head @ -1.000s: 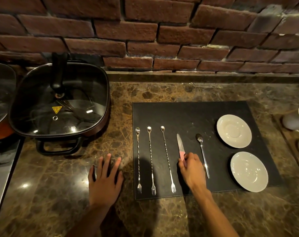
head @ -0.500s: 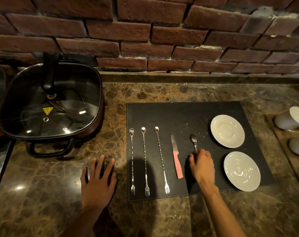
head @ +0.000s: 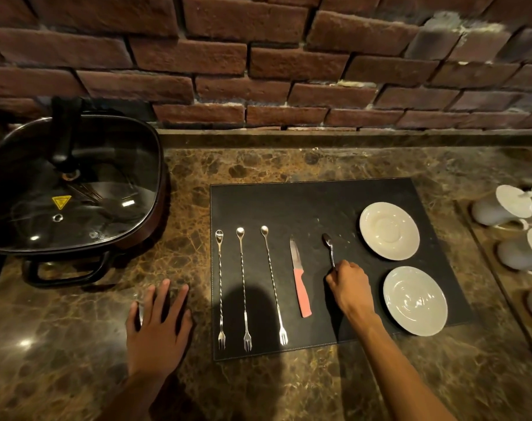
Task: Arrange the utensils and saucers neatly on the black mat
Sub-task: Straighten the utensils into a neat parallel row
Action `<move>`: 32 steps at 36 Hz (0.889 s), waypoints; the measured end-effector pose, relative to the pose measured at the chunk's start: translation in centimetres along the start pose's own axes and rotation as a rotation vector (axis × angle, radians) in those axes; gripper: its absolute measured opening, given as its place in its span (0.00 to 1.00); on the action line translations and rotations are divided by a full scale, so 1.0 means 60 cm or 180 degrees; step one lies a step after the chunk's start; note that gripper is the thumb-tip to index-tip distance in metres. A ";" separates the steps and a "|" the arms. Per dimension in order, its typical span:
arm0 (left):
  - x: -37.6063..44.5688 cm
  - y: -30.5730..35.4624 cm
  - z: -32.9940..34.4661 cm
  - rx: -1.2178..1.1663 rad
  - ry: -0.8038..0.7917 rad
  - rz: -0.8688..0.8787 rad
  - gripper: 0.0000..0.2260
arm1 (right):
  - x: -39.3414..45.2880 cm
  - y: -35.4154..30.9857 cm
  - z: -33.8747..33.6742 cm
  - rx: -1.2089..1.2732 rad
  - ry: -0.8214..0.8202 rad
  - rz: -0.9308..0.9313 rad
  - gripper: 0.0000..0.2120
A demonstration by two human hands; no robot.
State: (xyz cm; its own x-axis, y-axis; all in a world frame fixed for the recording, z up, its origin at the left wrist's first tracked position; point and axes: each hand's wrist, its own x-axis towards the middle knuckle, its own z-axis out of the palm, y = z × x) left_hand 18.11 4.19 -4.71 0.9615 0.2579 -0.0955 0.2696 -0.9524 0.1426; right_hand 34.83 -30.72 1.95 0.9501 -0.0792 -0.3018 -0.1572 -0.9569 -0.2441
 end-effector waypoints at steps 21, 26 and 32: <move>-0.002 -0.006 0.016 0.0078 0.0046 -0.0028 0.26 | 0.007 0.025 0.008 0.0175 0.0015 -0.0077 0.05; -0.002 -0.007 0.018 0.0091 0.0030 -0.0030 0.26 | 0.011 0.021 0.015 0.0276 -0.0027 -0.0130 0.04; -0.002 -0.007 0.014 0.0079 0.0024 0.0000 0.26 | 0.017 0.023 0.015 0.0368 -0.0045 -0.0126 0.04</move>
State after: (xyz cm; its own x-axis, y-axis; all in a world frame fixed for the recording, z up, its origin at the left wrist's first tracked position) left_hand 17.85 4.40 -5.57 0.9618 0.2590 -0.0882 0.2683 -0.9561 0.1181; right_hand 35.34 -31.87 0.49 0.9524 -0.0373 -0.3027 -0.1506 -0.9205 -0.3605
